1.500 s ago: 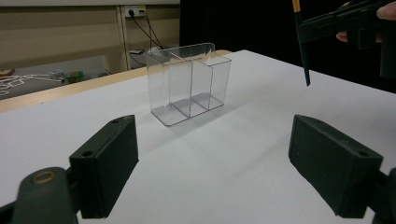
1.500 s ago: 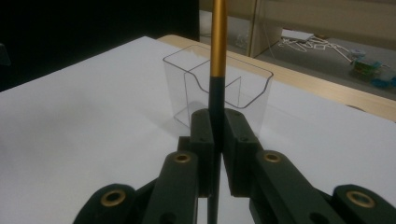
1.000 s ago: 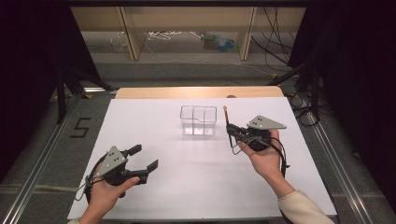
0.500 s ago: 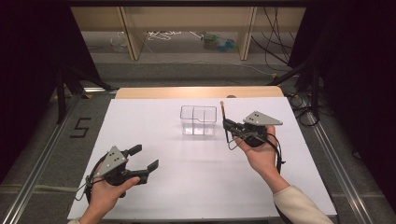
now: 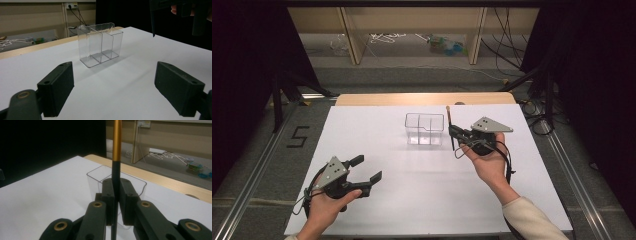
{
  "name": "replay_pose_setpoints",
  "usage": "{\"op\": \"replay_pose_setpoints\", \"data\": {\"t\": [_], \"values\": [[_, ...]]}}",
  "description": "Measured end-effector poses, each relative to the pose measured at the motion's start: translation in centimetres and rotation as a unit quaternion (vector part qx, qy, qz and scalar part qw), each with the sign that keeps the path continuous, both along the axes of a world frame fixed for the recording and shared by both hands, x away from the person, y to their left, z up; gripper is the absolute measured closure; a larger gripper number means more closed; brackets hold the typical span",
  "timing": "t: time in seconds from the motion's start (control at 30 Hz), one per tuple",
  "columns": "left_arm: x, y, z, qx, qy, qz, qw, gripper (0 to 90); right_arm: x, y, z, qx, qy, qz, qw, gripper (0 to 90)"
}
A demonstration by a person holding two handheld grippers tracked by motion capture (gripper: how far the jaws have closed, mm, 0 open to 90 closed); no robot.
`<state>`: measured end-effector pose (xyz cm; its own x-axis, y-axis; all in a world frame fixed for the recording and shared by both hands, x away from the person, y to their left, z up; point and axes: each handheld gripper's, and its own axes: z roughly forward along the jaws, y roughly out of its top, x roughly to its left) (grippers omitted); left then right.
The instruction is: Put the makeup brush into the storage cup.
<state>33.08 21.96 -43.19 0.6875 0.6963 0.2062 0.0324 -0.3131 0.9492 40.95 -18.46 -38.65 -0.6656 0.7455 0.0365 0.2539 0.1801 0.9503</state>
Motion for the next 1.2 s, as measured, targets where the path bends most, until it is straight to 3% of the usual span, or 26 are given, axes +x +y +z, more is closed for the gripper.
{"op": "replay_pose_setpoints", "data": {"t": [0.73,0.87,0.9,0.93,1.07,1.1,1.2], "values": [[0.01,0.04,0.0,0.001,0.0,0.001,1.0,15.5,0.36,0.25,0.26,0.006,-0.009,0.0,0.9999,83.7],[0.01,0.04,0.0,0.001,0.0,0.001,1.0,15.5,0.27,0.44,0.31,0.013,0.005,-0.001,0.9999,83.7],[0.0,0.03,0.0,0.001,0.0,0.001,1.0,15.5,0.47,0.4,0.31,0.008,-0.011,-0.002,0.9999,83.7],[0.01,0.04,0.0,0.001,0.0,0.001,1.0,15.5,0.47,0.4,0.31,0.008,-0.011,-0.002,0.9999,83.7],[0.01,0.04,-0.01,0.001,0.0,0.001,1.0,15.5,0.4,0.55,0.45,0.01,0.005,-0.002,0.9999,83.7],[0.01,0.04,-0.01,0.001,0.0,0.001,1.0,15.5,0.55,0.51,0.44,0.006,-0.007,-0.004,0.9999,83.7],[0.02,0.04,-0.01,0.001,0.0,0.001,1.0,15.5,0.57,0.57,0.48,0.005,-0.005,-0.004,1.0,83.7]]}}
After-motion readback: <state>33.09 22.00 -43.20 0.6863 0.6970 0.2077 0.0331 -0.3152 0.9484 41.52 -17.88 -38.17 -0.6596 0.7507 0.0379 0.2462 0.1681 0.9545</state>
